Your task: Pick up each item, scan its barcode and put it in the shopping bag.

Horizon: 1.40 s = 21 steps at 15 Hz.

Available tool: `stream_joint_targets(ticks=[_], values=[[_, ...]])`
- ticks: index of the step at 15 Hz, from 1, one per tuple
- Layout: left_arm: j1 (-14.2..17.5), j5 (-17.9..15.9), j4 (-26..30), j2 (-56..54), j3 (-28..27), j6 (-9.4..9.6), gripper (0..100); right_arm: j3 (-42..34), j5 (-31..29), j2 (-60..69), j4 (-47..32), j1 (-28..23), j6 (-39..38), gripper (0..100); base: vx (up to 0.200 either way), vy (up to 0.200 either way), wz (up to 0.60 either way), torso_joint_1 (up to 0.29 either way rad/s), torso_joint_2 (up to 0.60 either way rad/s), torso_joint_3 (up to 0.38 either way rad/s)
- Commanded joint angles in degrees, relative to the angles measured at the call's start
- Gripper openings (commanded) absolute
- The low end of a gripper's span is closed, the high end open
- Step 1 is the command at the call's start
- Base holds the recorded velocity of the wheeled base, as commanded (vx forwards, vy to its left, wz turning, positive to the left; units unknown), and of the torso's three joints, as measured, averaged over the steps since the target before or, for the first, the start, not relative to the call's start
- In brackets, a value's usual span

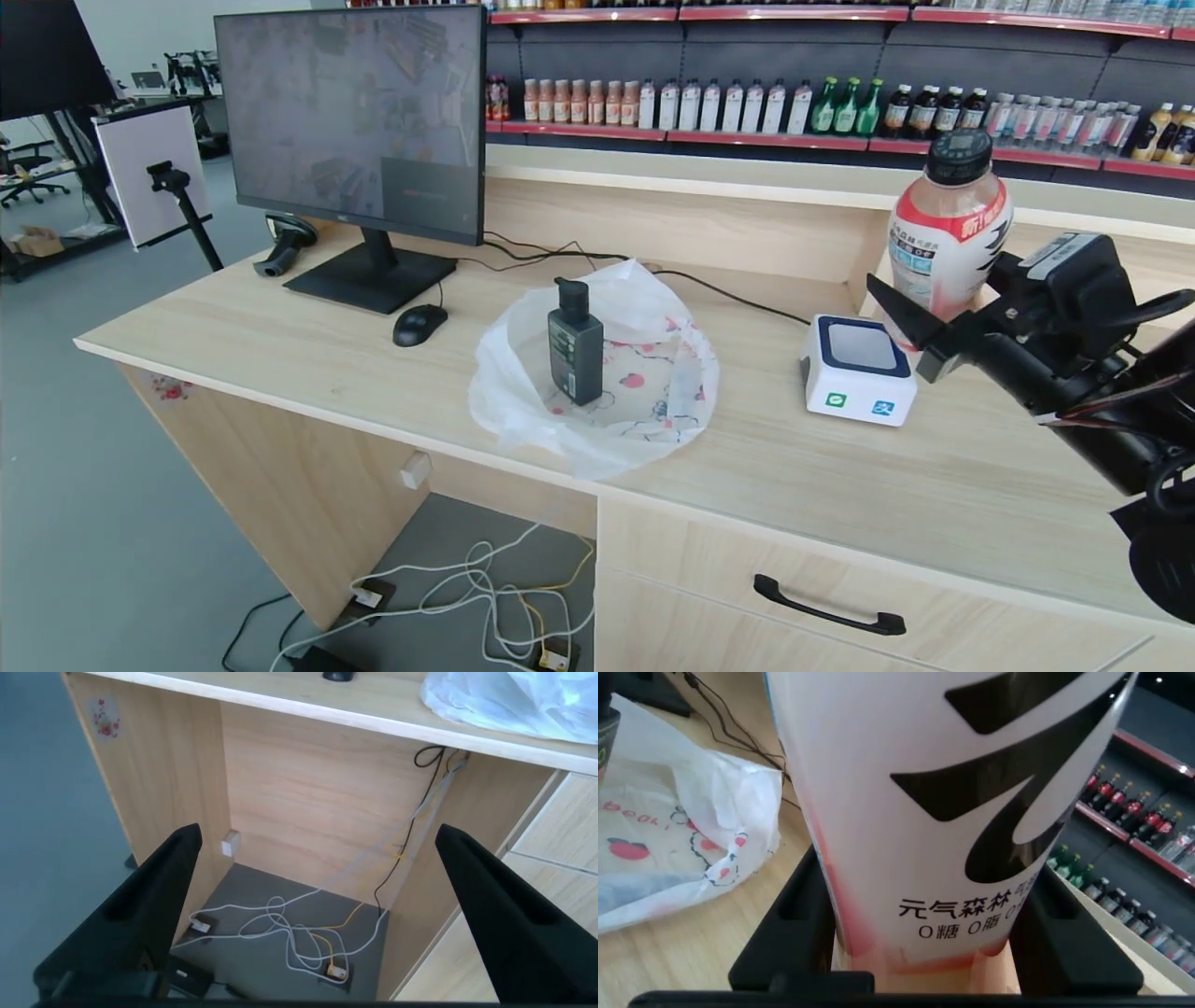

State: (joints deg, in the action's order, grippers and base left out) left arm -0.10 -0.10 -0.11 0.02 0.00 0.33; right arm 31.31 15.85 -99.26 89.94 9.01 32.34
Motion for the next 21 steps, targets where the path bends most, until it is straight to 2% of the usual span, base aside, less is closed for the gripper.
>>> stream_joint_targets(ticks=[1,4,5,8,14,21], values=[[0.01,0.01,0.02,-0.02,0.0,0.02,100,2.01,1.03,-2.52,0.06,0.48,1.32,0,0.0,0.0,0.0,0.0,0.0,0.0],[0.01,0.01,0.02,-0.02,0.0,0.02,100,11.67,8.94,-8.67,0.06,0.48,6.33,0,0.0,0.0,0.0,0.0,0.0,0.0],[0.01,0.01,0.02,-0.02,0.0,0.02,100,13.87,9.64,-10.26,0.06,0.48,7.03,0,0.0,0.0,0.0,0.0,0.0,0.0],[0.01,0.01,-0.07,-0.02,0.0,-0.07,100,15.01,10.87,-12.28,0.06,-0.04,8.44,0,0.0,0.0,0.0,0.0,0.0,0.0],[0.01,0.01,-0.33,-0.02,0.0,-0.07,100,20.81,22.38,-17.02,0.06,-0.57,12.92,0,0.0,0.0,0.0,0.0,0.0,0.0],[0.01,0.01,-0.33,-0.02,0.0,-0.15,100,21.78,22.74,-19.31,0.06,-3.47,14.15,0,0.0,0.0,0.0,0.0,0.0,0.0]])
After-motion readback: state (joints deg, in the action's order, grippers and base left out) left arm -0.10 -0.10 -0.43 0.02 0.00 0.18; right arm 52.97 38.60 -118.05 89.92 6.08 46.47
